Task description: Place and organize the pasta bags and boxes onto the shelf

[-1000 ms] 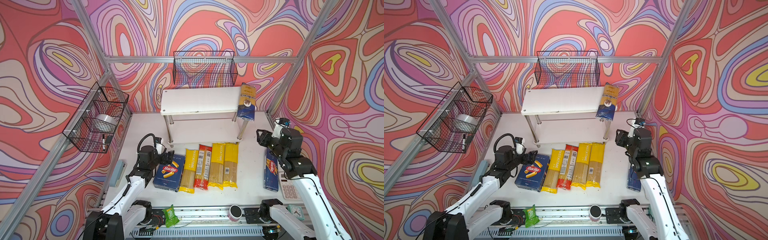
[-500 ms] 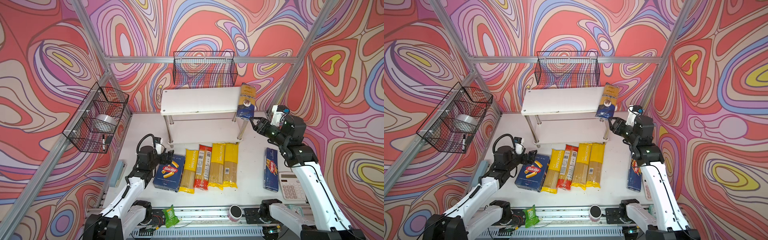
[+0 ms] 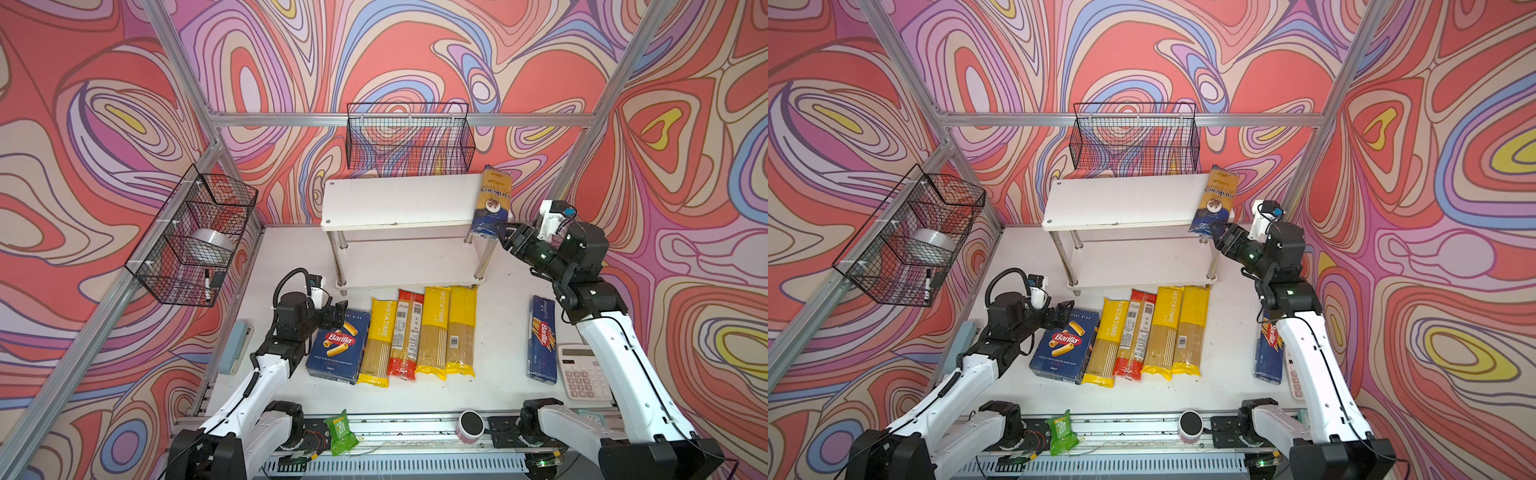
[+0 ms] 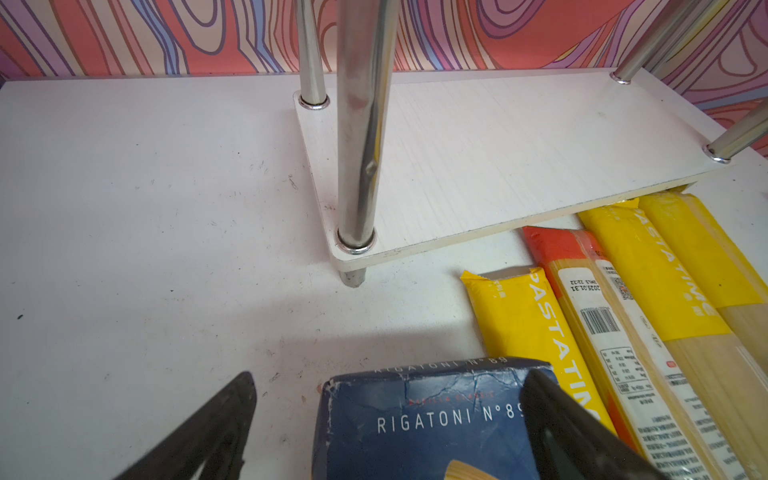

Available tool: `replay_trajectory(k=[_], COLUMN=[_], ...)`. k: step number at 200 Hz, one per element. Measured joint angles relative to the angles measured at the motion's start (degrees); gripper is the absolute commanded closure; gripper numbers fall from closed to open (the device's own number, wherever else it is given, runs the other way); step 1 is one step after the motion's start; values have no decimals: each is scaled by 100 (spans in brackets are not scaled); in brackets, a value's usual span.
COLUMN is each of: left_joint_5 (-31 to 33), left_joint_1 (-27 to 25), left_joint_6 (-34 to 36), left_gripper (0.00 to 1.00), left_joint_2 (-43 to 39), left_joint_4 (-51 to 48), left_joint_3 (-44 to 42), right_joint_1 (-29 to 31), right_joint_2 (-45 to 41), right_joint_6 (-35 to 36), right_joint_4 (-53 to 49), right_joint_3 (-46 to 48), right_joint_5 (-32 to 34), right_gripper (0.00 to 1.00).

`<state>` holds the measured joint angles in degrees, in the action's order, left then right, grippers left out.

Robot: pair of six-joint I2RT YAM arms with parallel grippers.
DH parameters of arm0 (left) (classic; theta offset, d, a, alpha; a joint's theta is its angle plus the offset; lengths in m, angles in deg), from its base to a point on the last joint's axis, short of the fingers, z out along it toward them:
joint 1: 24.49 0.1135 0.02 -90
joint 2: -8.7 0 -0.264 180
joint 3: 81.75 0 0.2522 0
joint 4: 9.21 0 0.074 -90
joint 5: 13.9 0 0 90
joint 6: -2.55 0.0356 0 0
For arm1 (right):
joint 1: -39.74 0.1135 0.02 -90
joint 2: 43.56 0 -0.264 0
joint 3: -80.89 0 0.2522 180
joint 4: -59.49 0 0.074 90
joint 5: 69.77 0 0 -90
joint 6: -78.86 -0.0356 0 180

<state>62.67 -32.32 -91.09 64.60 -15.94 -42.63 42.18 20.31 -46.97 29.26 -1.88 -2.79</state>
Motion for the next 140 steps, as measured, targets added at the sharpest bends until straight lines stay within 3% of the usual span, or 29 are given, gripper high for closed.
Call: replay_trajectory(k=[45,96,140], left_joint_5=[0,0,0], left_joint_1=[0,0,0], left_joint_6=[0,0,0], left_gripper=[0,0,0], left_joint_2=[0,2,2], left_joint_4=[0,0,0], left_joint_3=[0,0,0], right_joint_1=[0,2,0], right_joint_2=[114,155,153], right_joint_6=[-81,-173,-177], right_joint_4=[37,142,116], right_joint_3=[0,0,-20], right_joint_5=[-22,-103,-46], right_gripper=[42,67,94])
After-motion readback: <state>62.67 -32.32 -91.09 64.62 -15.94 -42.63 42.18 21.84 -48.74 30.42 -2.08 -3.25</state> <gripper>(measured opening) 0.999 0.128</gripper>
